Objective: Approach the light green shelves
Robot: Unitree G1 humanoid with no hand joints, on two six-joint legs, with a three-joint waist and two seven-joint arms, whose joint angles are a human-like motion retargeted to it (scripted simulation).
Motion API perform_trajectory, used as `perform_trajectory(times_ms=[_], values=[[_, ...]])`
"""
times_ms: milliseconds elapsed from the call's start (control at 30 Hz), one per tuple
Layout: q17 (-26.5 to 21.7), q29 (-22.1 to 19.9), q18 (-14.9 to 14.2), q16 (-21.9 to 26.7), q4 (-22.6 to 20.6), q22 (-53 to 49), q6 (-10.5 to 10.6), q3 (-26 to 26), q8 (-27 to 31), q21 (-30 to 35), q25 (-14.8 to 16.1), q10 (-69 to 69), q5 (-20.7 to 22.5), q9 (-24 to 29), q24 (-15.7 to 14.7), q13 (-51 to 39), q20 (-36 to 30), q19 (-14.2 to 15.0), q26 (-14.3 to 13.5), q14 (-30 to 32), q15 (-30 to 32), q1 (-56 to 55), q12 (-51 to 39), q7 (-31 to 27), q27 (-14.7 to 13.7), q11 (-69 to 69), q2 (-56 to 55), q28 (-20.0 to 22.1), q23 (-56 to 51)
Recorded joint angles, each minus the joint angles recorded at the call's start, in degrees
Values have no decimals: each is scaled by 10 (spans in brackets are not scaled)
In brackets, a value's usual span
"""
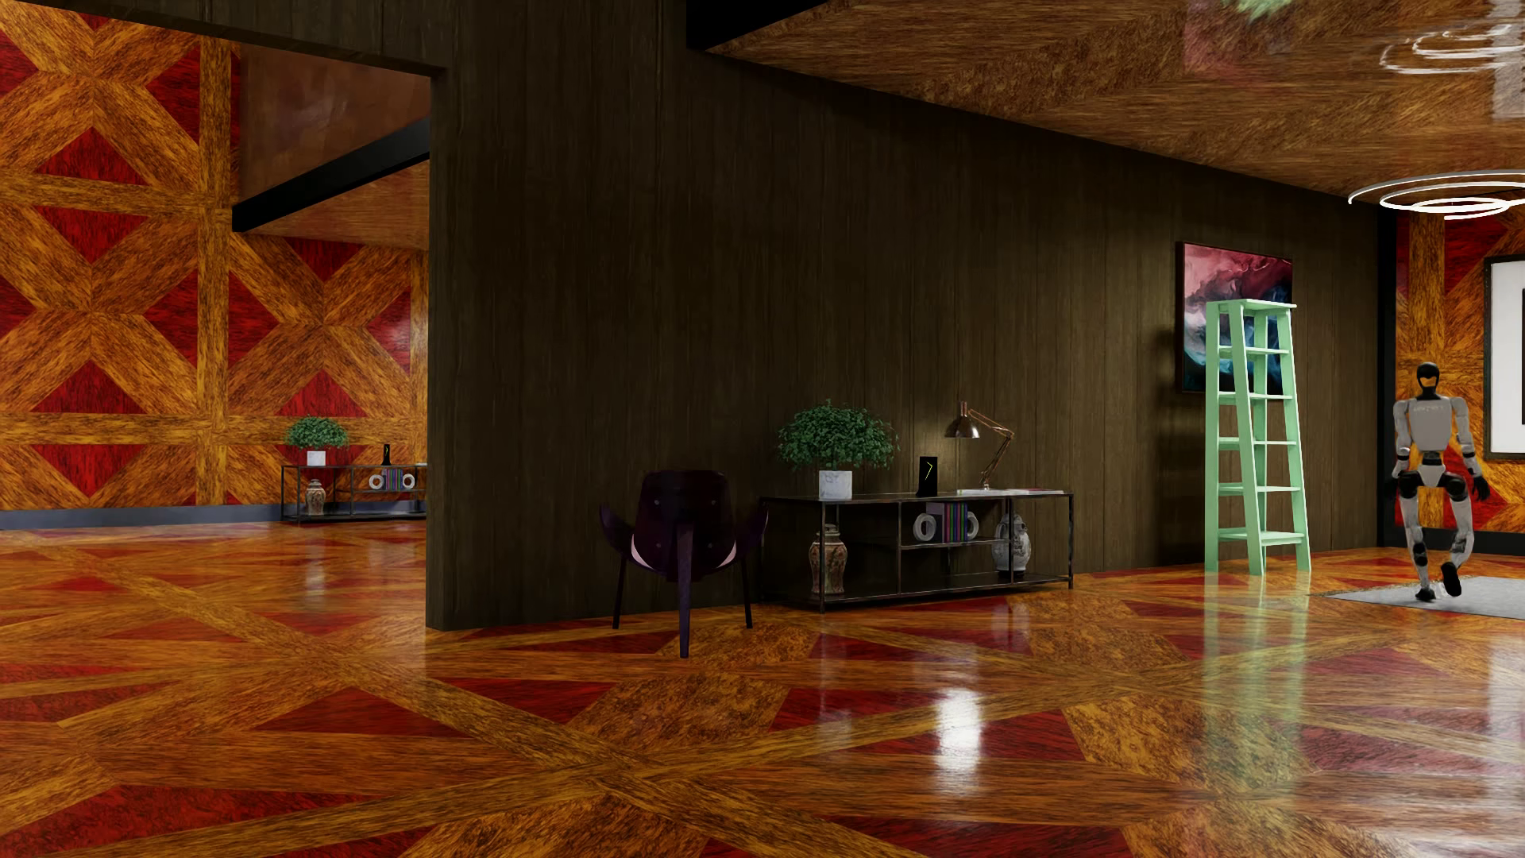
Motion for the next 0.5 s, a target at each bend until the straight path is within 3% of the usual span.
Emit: perform_trajectory(times_ms=[67, 133, 233, 267, 300, 333, 400, 433, 500], values=[[10, -11, -12, -1, -30, -17, -5, -20, 22, -46, 10, -35, -24, -3, -27, 61, -8, -4, -26, -18, 5, 57, -51, -39, -7, -10, -86, 13, -19], [22, -20, -21, 11, -52, -49, -8, -37, 41, -91, 26, -58, -30, -7, -47, 108, -42, -20, -59, -42, 1, 107, -93, -77, -21, -113, -151, 0, -44], [36, -14, -34, 40, -71, -103, -11, -50, 59, -125, 25, -88, -13, -12, -47, 133, -105, -3, -86, -81, 21, 167, -146, -123, -24, -463, -173, -40, -64], [42, -16, -39, 48, -72, -116, -10, -51, 85, -131, 23, -96, 5, -13, -43, 134, -119, 12, -84, -96, 28, 186, -156, -136, -26, -614, -155, -44, -70], [47, -20, -46, 49, -73, -126, -9, -51, 103, -136, 19, -90, 18, -12, -46, 134, -127, 48, -78, -115, 1, 204, -160, -147, -26, -678, -159, -41, -76], [51, -22, -55, 53, -68, -129, -8, -49, 86, -137, 13, -78, 28, -11, -53, 128, -130, 84, -71, -132, 4, 220, -157, -151, -24, -687, -167, -41, -79], [61, -31, -75, 64, -46, -118, 0, -49, 101, -137, 7, -44, 57, -8, -55, 111, -130, 39, -40, -137, 77, 262, -133, -151, -27, -603, -170, -45, -89], [68, -43, -79, 66, -33, -102, 6, -50, 99, -144, 11, -16, 62, -7, -56, 105, -130, 47, -26, -112, 93, 278, -116, -155, -27, -545, -167, -47, -98], [87, -75, -79, 74, 6, -38, 24, -50, 62, -157, 33, 121, 58, -2, -37, 96, -137, 28, 0, -6, 14, 253, -91, -167, -36, -449, -154, -76, -114]])
